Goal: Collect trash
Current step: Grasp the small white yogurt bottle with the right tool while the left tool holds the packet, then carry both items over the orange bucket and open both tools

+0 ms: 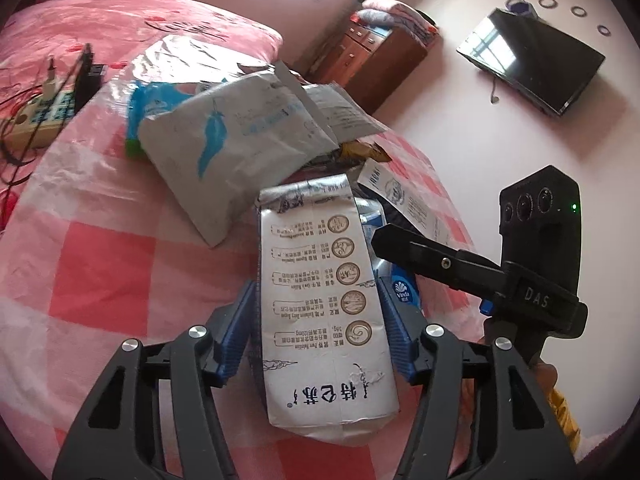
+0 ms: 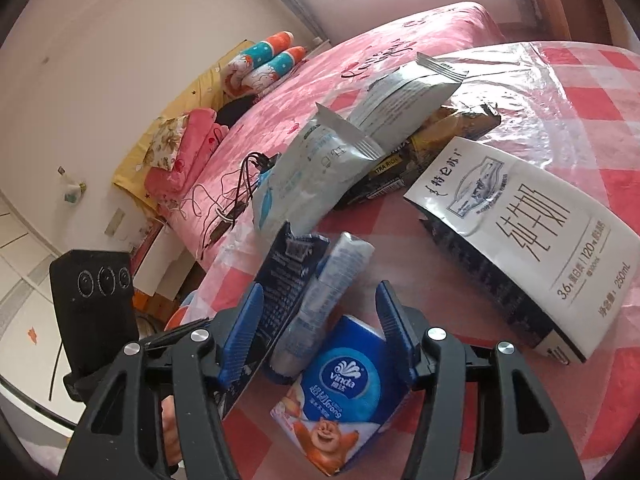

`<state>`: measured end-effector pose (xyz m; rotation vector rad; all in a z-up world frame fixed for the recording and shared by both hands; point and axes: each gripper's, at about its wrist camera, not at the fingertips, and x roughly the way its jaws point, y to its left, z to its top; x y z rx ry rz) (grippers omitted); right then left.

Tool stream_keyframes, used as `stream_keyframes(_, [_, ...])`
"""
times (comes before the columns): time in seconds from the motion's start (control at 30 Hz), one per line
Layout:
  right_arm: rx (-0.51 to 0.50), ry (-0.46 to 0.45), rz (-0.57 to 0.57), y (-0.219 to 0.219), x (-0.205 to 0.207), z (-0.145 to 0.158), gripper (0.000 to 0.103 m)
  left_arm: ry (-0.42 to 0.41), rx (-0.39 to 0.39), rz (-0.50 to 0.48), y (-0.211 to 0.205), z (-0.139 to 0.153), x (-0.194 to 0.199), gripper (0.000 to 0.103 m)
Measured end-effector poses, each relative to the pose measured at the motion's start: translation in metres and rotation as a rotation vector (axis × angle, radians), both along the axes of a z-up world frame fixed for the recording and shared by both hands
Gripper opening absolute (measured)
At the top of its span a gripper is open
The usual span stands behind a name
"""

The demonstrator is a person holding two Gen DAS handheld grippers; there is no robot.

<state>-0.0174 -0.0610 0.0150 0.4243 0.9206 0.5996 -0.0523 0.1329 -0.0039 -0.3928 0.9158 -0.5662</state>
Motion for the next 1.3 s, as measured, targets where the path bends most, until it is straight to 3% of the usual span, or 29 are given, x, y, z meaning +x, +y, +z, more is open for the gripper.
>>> stream_keyframes(0.37, [-0.037, 0.051, 0.013, 0.016, 0.015, -0.010, 0.056, -0.003, -0.019, 0.112, 0.030, 0.008, -0.018, 0.060])
stream_keyframes(0.43, [-0.069, 0.039, 0.014, 0.023, 0.014, -0.006, 0.055, -0.004, -0.021, 0.125, 0.034, 0.009, -0.022, 0.060])
stream_keyframes(0.53, [-0.125, 0.022, 0.008, 0.033, 0.012, -0.003, 0.035, 0.001, -0.040, 0.138, 0.042, 0.010, -0.027, 0.060])
stream_keyframes(0.77, [-0.175, -0.024, -0.001, 0.050, 0.001, 0.005, 0.033, -0.014, -0.055, 0.173, 0.060, 0.017, -0.040, 0.060])
stream_keyframes(1.07, [-0.159, -0.106, -0.018, 0.059, -0.022, 0.030, 0.023, -0.074, -0.044, 0.236, 0.085, 0.036, -0.066, 0.060])
stream_keyframes(1.3, [-0.129, -0.154, 0.031, 0.083, -0.041, 0.053, 0.022, -0.114, -0.041, 0.309, 0.114, 0.050, -0.090, 0.060])
